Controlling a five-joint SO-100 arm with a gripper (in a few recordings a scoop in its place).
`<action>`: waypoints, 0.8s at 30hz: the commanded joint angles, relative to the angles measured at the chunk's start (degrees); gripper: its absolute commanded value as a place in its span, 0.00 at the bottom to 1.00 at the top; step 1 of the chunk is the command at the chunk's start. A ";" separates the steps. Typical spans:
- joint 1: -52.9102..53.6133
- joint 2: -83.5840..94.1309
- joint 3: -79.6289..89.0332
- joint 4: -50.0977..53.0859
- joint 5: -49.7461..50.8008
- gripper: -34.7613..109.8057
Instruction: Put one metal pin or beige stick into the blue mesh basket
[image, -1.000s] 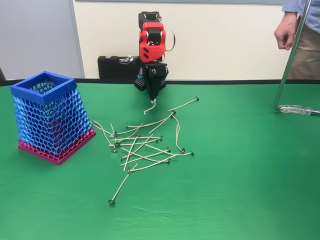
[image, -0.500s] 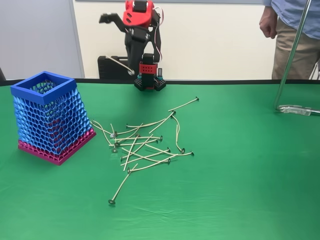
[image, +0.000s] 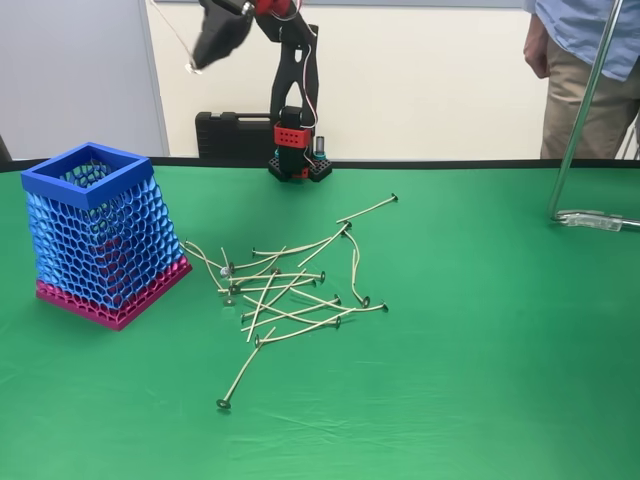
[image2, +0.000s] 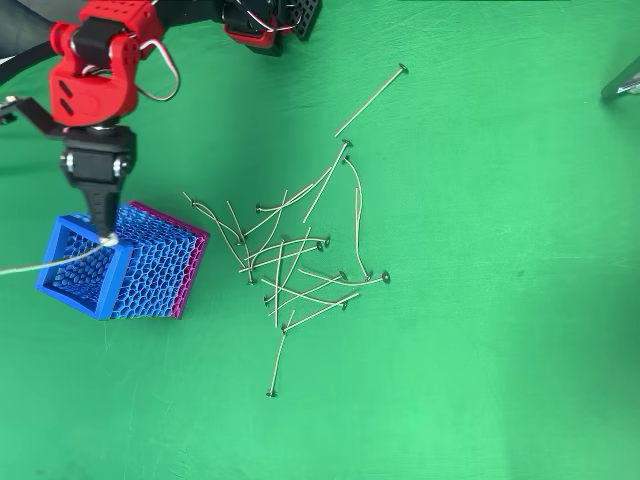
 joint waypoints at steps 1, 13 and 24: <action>2.99 -2.02 -3.96 -3.16 0.00 0.24; 13.45 -16.79 -7.47 -8.17 -1.23 0.24; 18.11 -24.70 -10.02 -14.50 -2.64 0.25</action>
